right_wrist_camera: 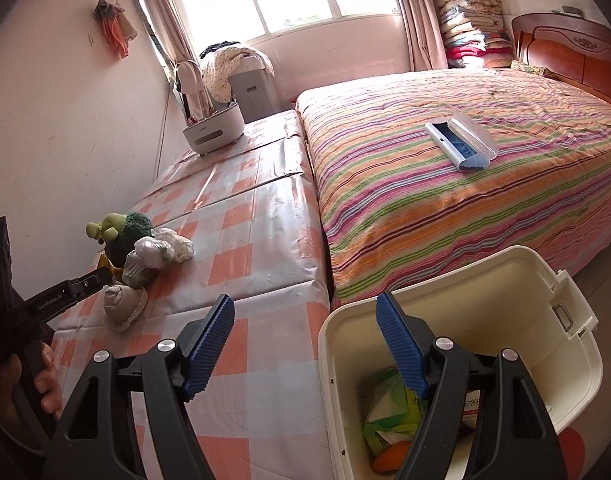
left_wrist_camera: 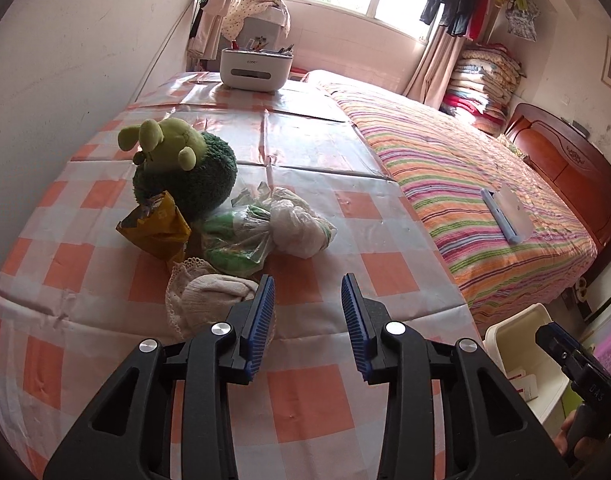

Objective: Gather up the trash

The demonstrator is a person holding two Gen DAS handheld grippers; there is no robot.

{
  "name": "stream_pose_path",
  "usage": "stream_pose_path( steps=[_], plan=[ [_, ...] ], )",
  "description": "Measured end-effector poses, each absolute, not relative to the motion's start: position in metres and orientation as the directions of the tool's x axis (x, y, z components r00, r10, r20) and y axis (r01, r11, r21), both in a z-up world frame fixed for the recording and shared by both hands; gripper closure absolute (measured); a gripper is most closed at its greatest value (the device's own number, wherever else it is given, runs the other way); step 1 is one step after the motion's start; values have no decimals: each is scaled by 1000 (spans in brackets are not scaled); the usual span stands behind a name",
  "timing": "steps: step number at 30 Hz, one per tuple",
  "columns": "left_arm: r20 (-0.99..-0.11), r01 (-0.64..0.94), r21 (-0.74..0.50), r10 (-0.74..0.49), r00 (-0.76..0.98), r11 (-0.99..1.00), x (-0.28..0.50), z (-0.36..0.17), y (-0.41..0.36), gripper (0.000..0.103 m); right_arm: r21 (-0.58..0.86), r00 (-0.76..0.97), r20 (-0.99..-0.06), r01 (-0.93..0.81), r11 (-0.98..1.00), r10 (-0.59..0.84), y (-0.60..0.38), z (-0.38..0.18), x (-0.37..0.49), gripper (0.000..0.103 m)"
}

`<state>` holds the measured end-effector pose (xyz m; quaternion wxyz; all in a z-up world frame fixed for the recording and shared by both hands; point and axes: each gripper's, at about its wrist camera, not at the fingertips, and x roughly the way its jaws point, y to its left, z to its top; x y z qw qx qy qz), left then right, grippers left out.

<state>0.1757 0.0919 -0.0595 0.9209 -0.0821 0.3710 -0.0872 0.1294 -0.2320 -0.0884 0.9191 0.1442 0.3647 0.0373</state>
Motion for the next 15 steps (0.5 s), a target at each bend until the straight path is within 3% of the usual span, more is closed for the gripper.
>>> stream_pose_path(
  steps=[8, 15],
  plan=[
    [-702, 53, -225, -200, 684, 973, 177, -72, 129, 65, 270, 655, -707, -96, 958, 265, -173, -96, 162, 32],
    [-714, 82, -304, -284, 640, 949, 186, -81, 137, 57, 240, 607, -732, -197, 950, 311, -126, -102, 186, 32]
  ],
)
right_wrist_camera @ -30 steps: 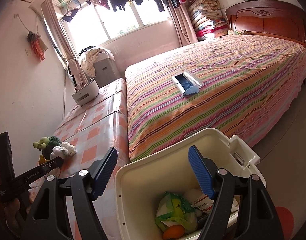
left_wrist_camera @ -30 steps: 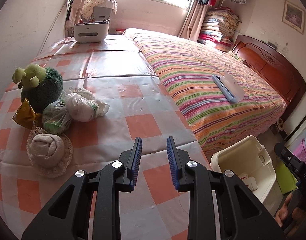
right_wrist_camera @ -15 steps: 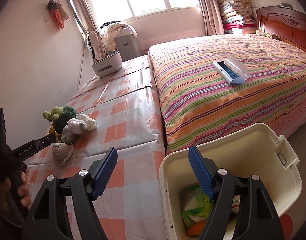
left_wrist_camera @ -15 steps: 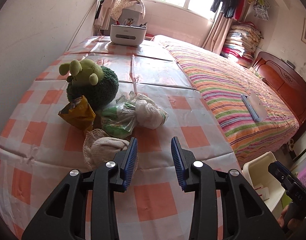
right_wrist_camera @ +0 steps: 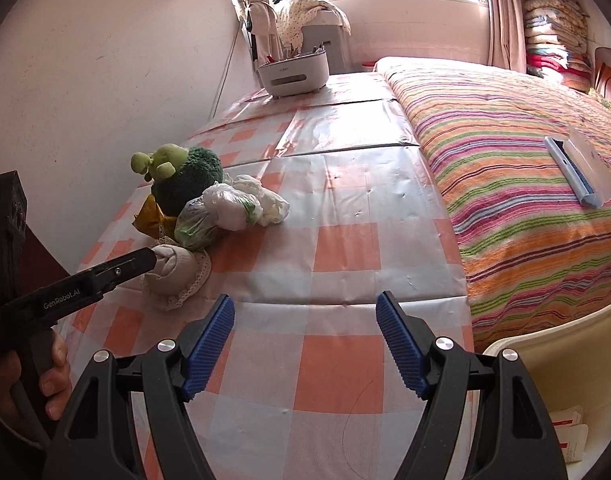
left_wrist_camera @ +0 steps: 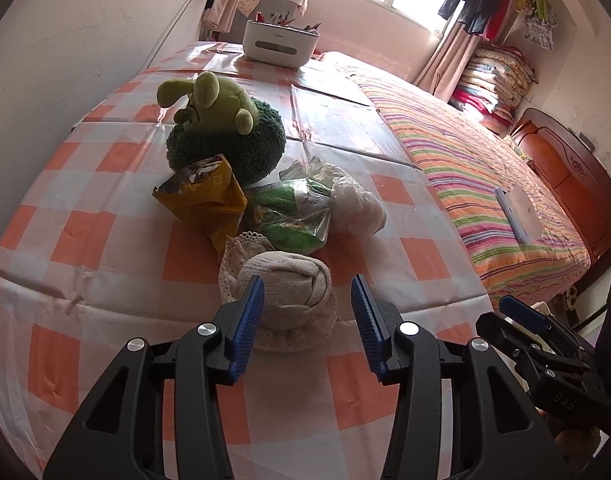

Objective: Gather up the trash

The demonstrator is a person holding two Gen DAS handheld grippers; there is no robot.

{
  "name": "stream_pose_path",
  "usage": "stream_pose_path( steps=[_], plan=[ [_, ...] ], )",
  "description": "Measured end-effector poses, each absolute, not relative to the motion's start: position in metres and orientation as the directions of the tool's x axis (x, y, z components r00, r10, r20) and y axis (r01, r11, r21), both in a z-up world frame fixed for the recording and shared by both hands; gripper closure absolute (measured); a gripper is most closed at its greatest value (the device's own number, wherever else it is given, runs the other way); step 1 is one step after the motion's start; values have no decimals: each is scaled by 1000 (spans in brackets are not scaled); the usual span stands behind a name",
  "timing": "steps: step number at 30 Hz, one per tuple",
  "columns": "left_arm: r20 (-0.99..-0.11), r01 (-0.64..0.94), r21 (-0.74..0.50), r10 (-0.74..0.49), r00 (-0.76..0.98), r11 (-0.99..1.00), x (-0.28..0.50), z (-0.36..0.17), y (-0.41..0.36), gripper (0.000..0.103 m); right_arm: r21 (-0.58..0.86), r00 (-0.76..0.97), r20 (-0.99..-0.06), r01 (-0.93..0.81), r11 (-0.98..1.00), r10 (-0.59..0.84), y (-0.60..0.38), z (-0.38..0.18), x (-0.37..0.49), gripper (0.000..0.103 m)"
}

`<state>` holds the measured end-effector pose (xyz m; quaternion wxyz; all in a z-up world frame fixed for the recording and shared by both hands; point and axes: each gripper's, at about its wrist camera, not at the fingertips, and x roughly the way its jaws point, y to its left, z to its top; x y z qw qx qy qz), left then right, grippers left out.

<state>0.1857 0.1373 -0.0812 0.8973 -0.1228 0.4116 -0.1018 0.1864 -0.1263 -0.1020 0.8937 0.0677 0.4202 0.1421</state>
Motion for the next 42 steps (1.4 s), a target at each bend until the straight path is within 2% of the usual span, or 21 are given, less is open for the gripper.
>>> stream_pose_path(
  steps=[7, 17, 24, 27, 32, 42],
  plan=[
    [-717, 47, -319, -274, 641, 947, 197, -87, 142, 51, 197, 530, -793, -244, 950, 301, -98, -124, 198, 32],
    [-728, 26, -309, -254, 637, 951, 205, -93, 138, 39, 176, 487, -826, -256, 951, 284, -80, -142, 220, 32],
    [-737, -4, -276, -210, 642, 961, 209, -98, 137, 44, 97, 521, -826, -245, 965, 215, -67, -146, 233, 31],
    [-738, -17, -280, -204, 643, 960, 212, -101, 141, 46, 76, 516, -834, -245, 967, 196, -61, -148, 242, 18],
    [-736, -20, -268, -191, 649, 963, 214, -101, 139, 47, 44, 506, -848, -225, 973, 156, -54, -153, 259, 7],
    [-728, -21, -216, -147, 670, 976, 216, -102, 131, 50, 42, 510, -849, -193, 980, 137, -57, -156, 277, 7]
  ],
)
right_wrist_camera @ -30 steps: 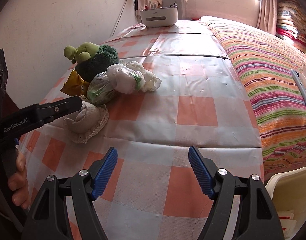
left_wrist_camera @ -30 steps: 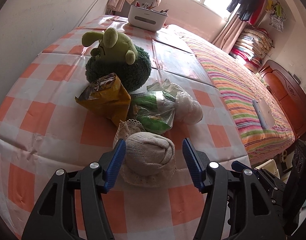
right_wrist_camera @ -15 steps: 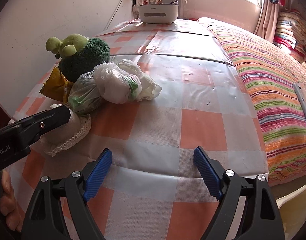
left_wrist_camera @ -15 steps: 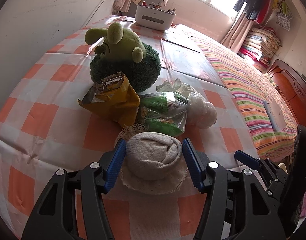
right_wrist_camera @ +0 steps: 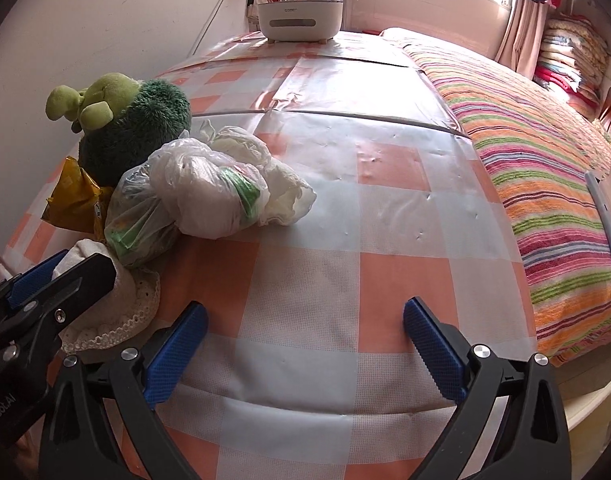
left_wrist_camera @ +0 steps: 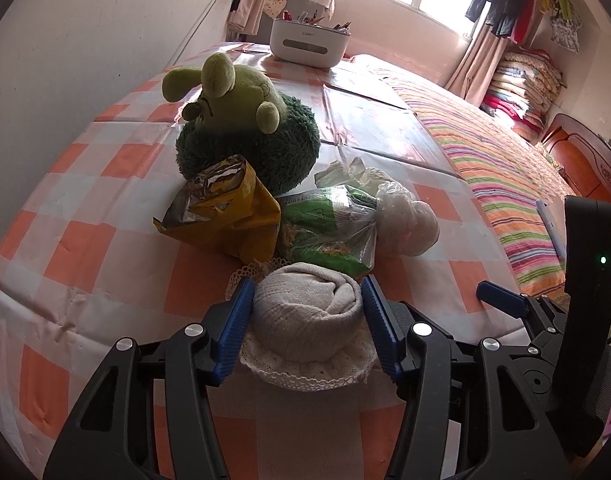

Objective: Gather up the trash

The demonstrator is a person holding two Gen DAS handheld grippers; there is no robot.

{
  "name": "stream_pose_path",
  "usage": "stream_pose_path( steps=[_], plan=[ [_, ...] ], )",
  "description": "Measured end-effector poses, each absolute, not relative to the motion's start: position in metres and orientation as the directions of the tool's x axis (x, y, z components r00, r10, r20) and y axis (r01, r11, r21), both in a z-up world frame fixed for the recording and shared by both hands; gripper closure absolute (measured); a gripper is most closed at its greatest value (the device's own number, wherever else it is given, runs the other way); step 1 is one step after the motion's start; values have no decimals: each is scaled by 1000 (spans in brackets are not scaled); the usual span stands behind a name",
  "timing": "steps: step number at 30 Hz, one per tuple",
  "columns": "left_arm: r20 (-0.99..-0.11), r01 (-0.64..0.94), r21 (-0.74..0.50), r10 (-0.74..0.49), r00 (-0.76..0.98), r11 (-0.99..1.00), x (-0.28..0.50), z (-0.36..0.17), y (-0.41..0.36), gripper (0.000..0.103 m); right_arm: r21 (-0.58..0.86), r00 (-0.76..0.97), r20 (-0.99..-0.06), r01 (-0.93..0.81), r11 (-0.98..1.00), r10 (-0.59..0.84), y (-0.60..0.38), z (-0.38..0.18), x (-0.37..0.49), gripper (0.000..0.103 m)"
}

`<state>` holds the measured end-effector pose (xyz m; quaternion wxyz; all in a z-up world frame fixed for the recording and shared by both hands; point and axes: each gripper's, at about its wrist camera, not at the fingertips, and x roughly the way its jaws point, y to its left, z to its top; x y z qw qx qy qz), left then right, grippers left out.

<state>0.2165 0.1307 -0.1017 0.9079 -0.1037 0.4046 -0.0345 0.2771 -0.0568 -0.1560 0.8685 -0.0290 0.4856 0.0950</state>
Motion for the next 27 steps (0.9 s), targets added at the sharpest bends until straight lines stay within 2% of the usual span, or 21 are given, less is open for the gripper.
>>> stream_pose_path(
  steps=[27],
  plan=[
    [-725, -38, -150, -83, 684, 988, 221, -103, 120, 51, 41, 511, -849, -193, 980, 136, -56, -156, 276, 7]
  ],
)
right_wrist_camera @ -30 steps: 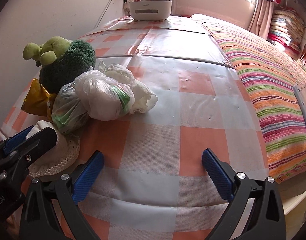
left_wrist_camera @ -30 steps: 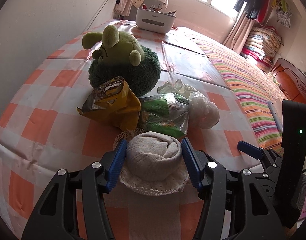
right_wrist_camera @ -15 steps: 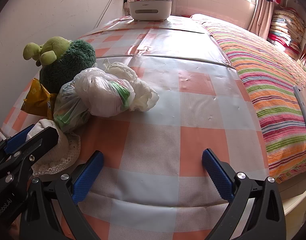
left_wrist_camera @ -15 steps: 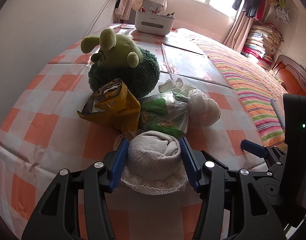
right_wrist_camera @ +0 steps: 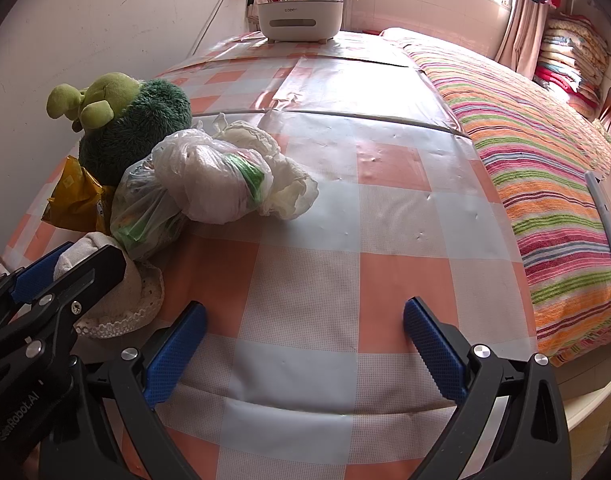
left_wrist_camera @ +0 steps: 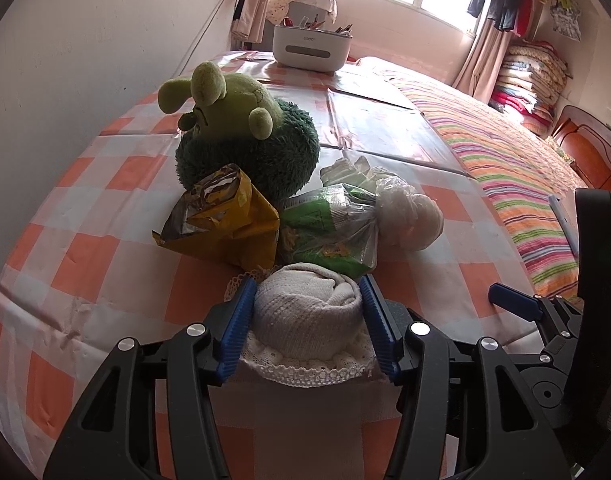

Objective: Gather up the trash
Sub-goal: 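Hold the knit cap with the left tool while the right tool moves toward the orange peel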

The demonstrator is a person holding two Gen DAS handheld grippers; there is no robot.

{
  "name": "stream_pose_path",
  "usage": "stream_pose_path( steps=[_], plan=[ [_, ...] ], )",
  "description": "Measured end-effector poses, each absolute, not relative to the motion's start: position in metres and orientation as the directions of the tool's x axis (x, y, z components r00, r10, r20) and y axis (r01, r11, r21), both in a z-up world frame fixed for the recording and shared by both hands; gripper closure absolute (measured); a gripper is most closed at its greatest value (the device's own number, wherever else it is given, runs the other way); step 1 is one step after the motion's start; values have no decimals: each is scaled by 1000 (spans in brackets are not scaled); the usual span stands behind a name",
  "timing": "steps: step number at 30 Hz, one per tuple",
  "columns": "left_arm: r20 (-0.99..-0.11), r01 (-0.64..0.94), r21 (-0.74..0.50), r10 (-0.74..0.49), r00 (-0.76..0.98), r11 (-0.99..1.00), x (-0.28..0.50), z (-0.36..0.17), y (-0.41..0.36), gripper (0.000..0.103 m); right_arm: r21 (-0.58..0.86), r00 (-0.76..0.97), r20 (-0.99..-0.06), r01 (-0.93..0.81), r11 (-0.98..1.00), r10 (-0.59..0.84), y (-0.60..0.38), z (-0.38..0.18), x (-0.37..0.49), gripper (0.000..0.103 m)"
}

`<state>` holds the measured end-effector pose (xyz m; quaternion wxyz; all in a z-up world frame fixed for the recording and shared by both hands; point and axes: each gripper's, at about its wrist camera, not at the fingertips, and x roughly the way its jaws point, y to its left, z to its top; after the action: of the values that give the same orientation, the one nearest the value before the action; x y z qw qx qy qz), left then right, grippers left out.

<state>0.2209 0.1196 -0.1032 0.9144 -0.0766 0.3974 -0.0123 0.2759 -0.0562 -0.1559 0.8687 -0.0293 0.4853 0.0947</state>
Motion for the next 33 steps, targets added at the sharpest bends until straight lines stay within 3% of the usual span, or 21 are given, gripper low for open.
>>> stream_pose_path(
  steps=[33],
  plan=[
    [-726, 14, -214, -169, 667, 977, 214, -103, 132, 51, 41, 511, -848, -193, 980, 136, -57, -156, 276, 7]
  ],
)
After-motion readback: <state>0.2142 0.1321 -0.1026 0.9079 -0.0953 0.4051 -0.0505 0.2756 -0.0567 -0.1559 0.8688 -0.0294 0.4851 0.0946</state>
